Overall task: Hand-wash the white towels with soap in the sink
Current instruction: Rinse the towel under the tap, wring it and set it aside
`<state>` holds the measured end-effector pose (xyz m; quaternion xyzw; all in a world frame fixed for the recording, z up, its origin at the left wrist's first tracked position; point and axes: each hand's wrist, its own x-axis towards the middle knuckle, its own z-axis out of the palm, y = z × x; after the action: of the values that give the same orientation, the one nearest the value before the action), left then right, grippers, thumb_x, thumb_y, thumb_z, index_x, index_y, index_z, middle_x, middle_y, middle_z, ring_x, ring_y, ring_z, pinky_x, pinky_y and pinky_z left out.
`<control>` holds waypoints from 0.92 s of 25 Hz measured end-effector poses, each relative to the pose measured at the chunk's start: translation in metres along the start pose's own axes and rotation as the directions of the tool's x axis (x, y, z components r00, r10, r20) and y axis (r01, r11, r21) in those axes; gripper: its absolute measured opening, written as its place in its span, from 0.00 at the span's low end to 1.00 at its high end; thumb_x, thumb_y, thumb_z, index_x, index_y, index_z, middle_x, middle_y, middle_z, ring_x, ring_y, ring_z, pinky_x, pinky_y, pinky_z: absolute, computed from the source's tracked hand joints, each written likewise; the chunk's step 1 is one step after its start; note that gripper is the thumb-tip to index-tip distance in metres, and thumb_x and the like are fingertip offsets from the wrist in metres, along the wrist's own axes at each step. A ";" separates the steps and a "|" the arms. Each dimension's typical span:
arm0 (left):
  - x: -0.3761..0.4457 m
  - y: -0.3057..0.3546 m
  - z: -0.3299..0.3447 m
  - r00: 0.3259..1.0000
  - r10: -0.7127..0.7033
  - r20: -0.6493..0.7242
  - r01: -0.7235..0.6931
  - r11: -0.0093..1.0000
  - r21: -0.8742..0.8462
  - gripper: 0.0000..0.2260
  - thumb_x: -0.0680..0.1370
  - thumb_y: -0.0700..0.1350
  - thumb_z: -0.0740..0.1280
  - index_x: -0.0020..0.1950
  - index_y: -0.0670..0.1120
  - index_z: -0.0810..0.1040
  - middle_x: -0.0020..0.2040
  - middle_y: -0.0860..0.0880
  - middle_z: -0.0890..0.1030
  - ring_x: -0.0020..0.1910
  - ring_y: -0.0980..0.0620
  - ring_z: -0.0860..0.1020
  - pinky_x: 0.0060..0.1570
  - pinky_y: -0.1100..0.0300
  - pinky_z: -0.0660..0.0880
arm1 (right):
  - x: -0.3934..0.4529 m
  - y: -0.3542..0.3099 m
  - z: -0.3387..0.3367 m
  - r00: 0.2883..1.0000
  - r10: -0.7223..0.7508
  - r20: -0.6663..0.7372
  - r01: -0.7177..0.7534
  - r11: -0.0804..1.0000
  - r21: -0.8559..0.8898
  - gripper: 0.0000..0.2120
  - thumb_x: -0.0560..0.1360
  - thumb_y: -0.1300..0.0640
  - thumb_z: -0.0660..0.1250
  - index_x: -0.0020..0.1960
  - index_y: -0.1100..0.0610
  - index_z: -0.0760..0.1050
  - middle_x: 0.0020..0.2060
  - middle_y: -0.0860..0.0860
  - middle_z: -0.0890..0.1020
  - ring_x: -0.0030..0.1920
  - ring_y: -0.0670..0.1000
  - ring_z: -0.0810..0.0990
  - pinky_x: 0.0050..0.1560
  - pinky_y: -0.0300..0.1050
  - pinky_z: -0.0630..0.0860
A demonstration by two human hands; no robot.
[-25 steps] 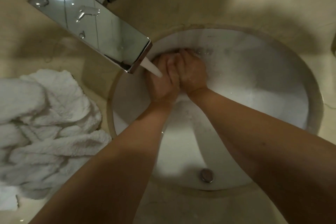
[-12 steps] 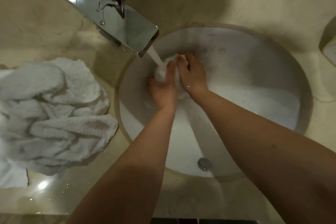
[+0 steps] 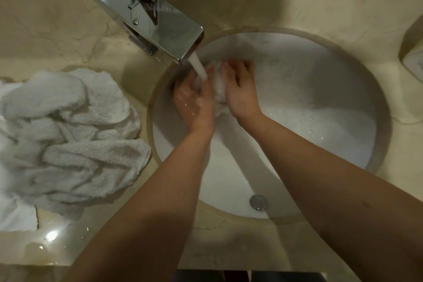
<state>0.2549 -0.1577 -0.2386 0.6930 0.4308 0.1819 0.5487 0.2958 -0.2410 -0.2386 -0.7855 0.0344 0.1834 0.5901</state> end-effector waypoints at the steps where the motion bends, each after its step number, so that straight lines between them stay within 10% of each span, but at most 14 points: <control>1: -0.001 0.007 0.000 1.000 -0.015 0.026 0.016 0.999 -0.042 0.14 0.74 0.50 0.76 0.46 0.38 0.82 0.36 0.55 0.81 0.37 0.62 0.80 0.45 0.64 0.77 | 0.001 -0.002 0.000 1.000 -0.023 -0.016 0.023 1.000 0.006 0.09 0.82 0.53 0.60 0.58 0.55 0.75 0.55 0.48 0.72 0.50 0.36 0.75 0.51 0.27 0.70; 8: 0.002 0.007 0.006 0.990 0.026 0.142 -0.032 0.999 0.043 0.07 0.76 0.47 0.70 0.47 0.44 0.83 0.40 0.52 0.83 0.41 0.60 0.81 0.48 0.59 0.78 | 0.006 0.028 -0.017 0.985 0.159 -0.060 -0.157 0.987 0.038 0.19 0.78 0.46 0.53 0.52 0.54 0.80 0.48 0.51 0.84 0.50 0.51 0.82 0.55 0.56 0.77; 15: -0.005 -0.006 0.014 0.958 0.023 0.287 -0.002 0.997 -0.075 0.18 0.79 0.53 0.60 0.54 0.40 0.81 0.49 0.44 0.84 0.53 0.49 0.82 0.55 0.56 0.77 | 0.004 0.022 -0.008 0.963 -0.258 -0.082 0.230 0.940 -0.253 0.21 0.76 0.55 0.53 0.60 0.59 0.80 0.58 0.54 0.81 0.60 0.54 0.76 0.62 0.50 0.72; 23: -0.008 -0.010 0.027 0.949 -0.055 0.312 0.107 0.983 -0.152 0.12 0.80 0.49 0.64 0.57 0.46 0.81 0.47 0.58 0.83 0.49 0.67 0.80 0.54 0.68 0.74 | 0.003 0.035 0.000 0.997 -0.059 0.044 0.068 0.969 -0.236 0.35 0.74 0.35 0.49 0.69 0.57 0.72 0.59 0.55 0.81 0.58 0.54 0.80 0.57 0.49 0.76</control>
<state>0.2663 -0.1796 -0.2546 0.6462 0.3521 0.0848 0.6718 0.2889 -0.2508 -0.2711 -0.8477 -0.0239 0.1815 0.4979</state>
